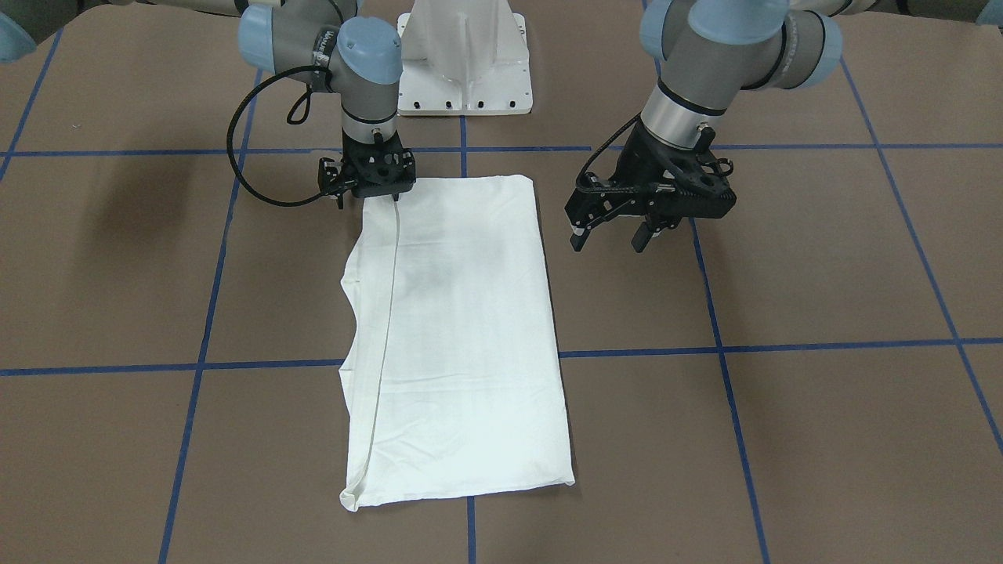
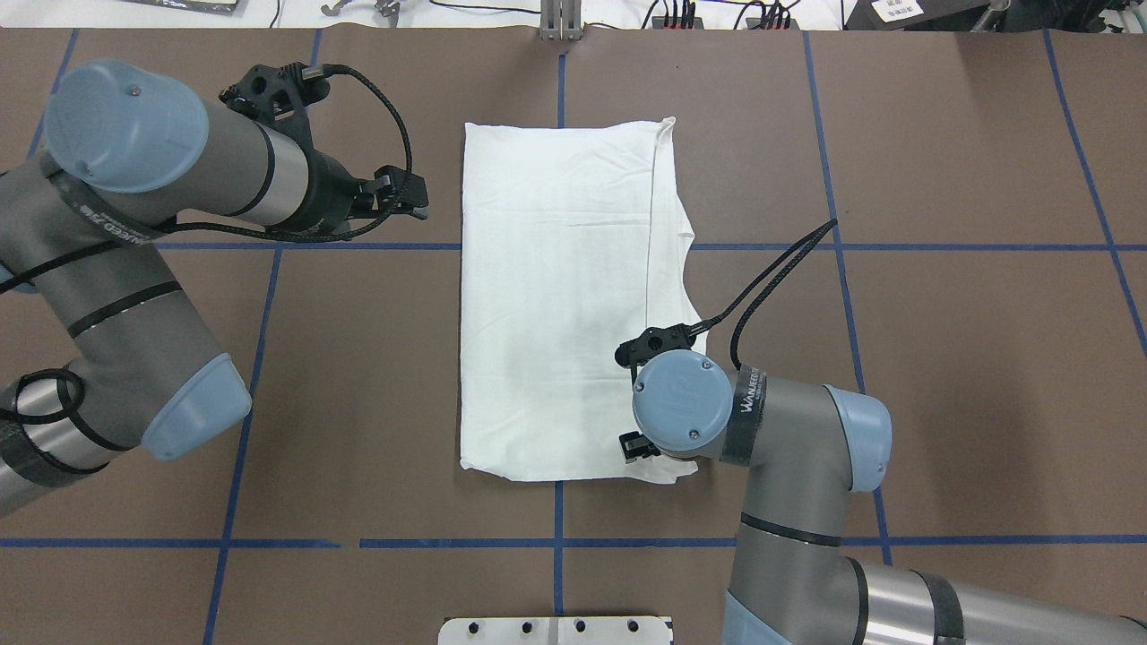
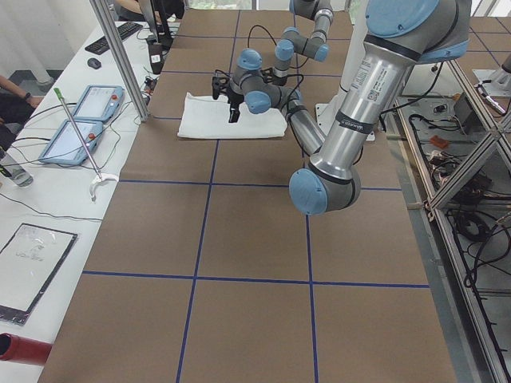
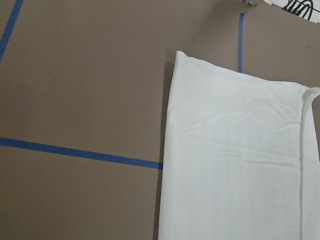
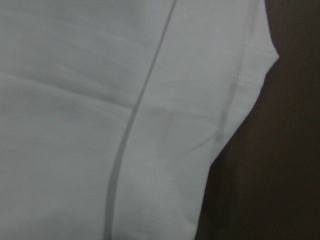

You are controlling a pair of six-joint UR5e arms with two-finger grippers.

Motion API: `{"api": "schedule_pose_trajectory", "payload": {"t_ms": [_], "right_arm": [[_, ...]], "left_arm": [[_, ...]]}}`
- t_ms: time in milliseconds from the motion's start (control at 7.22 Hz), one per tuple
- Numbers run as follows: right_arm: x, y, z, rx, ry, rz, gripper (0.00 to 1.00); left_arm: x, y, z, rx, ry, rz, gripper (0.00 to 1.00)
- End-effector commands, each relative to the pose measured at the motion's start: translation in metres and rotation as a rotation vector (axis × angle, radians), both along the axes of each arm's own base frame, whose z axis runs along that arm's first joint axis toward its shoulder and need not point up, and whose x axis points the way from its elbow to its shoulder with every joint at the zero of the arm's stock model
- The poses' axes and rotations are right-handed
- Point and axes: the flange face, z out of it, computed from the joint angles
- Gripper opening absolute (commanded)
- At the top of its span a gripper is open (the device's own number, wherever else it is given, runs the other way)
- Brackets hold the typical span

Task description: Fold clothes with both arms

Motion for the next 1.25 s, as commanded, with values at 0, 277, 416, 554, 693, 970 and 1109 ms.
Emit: {"api": "schedule_pose_trajectory", "payload": {"t_ms": [0,277,416,554,693,970,1109], "right_arm": [[0.026,0.001,0.019,0.004,0.014,-0.004,1.0],[0.067,-0.001,0.052,0.014,0.052,-0.014,1.0],[0.082,-0.003,0.074,0.004,0.081,0.0,1.0],[0.093,-0.015,0.06,0.005,0.05,0.019,1.0],[0.099,-0.027,0.046,0.012,0.02,0.032,1.0],[0.079,-0.075,-0.007,0.068,-0.032,0.048,1.0],[0.055,-0.099,-0.02,0.074,-0.022,0.051,1.0]], "left_arm": [[0.004,0.001,-0.002,0.001,0.002,0.006,1.0],[0.012,0.008,-0.003,-0.024,0.014,0.008,1.0],[0.017,0.011,-0.008,-0.026,0.021,0.014,1.0],[0.018,0.012,-0.01,-0.024,0.023,0.015,1.0],[0.016,0.012,-0.011,-0.022,0.024,0.014,1.0],[0.016,0.012,-0.011,-0.016,0.022,0.018,1.0],[0.016,0.012,-0.01,-0.015,0.02,0.019,1.0]]}}
